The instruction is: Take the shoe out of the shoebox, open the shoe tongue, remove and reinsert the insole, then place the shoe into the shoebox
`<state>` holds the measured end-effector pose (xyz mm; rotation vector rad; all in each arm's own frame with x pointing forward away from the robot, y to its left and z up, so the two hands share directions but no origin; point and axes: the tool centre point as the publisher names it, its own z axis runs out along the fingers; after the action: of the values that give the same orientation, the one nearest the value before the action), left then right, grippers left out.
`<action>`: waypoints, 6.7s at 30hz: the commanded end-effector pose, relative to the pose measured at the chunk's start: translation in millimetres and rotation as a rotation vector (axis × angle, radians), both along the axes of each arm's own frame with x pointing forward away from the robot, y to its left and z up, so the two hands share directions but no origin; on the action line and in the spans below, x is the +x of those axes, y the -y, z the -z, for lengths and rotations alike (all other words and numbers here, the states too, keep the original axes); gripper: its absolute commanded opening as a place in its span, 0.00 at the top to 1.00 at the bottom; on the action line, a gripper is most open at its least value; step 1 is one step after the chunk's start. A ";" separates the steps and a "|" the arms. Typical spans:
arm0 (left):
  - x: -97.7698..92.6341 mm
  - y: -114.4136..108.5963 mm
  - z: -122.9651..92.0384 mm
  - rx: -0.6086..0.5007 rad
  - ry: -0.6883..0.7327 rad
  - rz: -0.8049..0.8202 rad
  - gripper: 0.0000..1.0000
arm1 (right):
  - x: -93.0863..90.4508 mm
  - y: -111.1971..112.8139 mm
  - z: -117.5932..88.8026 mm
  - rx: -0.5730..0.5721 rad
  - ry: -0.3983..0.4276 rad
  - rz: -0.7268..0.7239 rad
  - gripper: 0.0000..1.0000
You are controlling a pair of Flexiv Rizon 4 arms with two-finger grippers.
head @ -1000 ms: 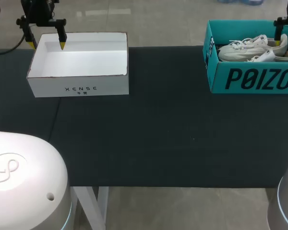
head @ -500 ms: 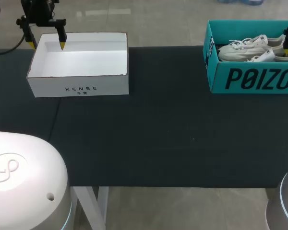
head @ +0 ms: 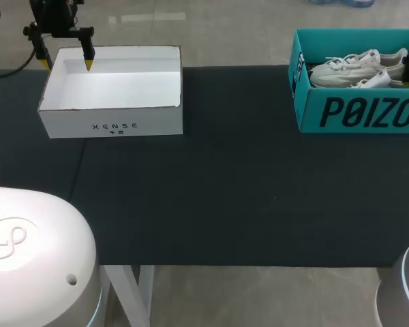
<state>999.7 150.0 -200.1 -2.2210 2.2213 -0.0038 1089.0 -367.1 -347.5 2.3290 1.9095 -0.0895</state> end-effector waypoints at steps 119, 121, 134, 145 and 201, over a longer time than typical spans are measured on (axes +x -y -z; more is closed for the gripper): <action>0.3 0.0 -0.1 0.001 -0.001 0.000 0.00 | -250.3 -387.1 28.9 -0.176 -0.018 0.059 1.00; 0.3 0.0 -0.1 0.001 -0.001 0.000 0.00 | -248.4 -391.1 33.5 -0.178 -0.018 0.057 1.00; 0.3 0.0 -0.1 0.001 -0.001 0.000 0.00 | -286.1 -365.9 -68.9 0.086 0.042 -0.381 0.00; 0.3 0.0 -0.1 0.001 -0.001 0.000 0.00 | -307.8 -340.9 -106.7 0.328 -0.040 -0.938 0.00; 0.3 0.0 -0.1 0.001 -0.001 0.000 0.00 | -265.8 -336.7 12.0 0.440 0.788 -1.393 0.00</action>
<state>999.7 150.0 -200.2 -2.2210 2.2212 -0.0038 817.2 -31.3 -342.0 0.5324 2.7886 0.7163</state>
